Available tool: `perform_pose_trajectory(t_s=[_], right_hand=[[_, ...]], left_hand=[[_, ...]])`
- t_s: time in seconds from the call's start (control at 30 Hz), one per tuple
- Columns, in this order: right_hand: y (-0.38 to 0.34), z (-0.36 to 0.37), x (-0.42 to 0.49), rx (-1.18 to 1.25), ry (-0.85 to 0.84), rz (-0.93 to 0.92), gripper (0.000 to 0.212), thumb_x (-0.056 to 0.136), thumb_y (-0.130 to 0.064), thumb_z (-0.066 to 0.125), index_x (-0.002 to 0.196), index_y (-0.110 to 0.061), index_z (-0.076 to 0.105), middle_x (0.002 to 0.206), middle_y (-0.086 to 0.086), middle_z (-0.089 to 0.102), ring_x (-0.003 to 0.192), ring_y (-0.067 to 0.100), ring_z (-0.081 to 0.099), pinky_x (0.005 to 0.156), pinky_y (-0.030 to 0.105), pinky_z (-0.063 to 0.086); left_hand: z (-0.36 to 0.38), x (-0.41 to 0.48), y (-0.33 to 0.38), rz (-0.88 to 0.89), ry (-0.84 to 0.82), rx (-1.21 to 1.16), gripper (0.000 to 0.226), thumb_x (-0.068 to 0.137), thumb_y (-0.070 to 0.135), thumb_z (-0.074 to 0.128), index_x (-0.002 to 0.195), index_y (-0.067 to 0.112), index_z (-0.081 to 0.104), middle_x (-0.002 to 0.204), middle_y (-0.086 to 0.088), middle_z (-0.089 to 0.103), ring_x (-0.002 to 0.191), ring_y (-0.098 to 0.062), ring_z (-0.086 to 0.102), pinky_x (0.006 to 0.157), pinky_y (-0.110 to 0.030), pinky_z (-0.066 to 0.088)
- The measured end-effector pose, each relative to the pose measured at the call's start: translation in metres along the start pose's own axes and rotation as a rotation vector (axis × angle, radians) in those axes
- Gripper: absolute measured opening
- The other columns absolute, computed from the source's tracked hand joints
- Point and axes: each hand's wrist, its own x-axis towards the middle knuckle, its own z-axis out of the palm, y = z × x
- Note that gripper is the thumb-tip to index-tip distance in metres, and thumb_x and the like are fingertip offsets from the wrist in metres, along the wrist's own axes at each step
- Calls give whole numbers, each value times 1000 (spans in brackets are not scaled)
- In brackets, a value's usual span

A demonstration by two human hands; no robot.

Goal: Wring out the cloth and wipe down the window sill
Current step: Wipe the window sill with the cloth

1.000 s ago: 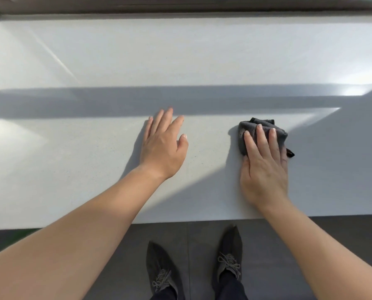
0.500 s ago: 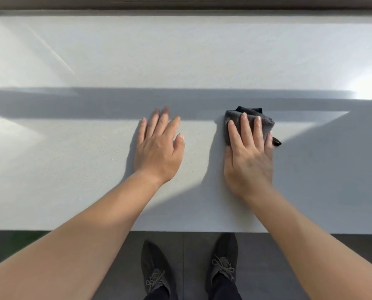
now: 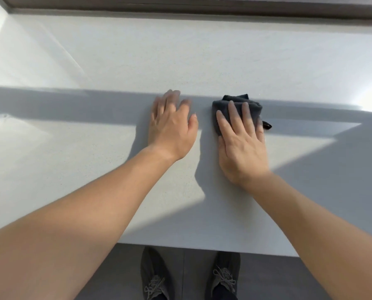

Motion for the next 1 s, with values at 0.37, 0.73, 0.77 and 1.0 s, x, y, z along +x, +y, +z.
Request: perform_pose_trajectory(t_s=[0.37, 0.73, 0.77, 1.0], right_hand=[[33, -15, 79, 52, 23, 289, 58, 102, -28, 33, 158, -27, 20, 169, -1, 4, 155, 25, -7, 123, 51, -3], [70, -25, 137, 60, 18, 204, 57, 101, -27, 33, 157, -27, 24, 169, -1, 9, 155, 25, -3, 124, 51, -2], [60, -23, 144, 63, 30, 224, 57, 102, -28, 33, 158, -25, 22, 169, 1, 8, 155, 27, -4, 123, 53, -2], [29, -8, 148, 32, -16, -228, 58, 99, -25, 35, 156, -28, 28, 167, -3, 16, 155, 25, 4, 124, 51, 5]], left_hand=[[16, 27, -2, -53, -82, 25, 60, 101, 46, 19, 157, 26, 18, 168, -5, -2, 153, -20, -11, 123, -40, -11], [18, 25, 1, -145, -61, 74, 69, 97, 56, 13, 159, 27, 5, 167, -7, -8, 152, -22, -17, 123, -43, -7], [18, 25, 0, -148, -58, 85, 69, 97, 57, 13, 158, 27, 8, 168, -6, -6, 152, -21, -17, 124, -43, -5], [19, 29, 2, -143, -24, 160, 69, 94, 58, 16, 157, 29, 16, 168, -7, 1, 153, -21, -11, 124, -44, -1]])
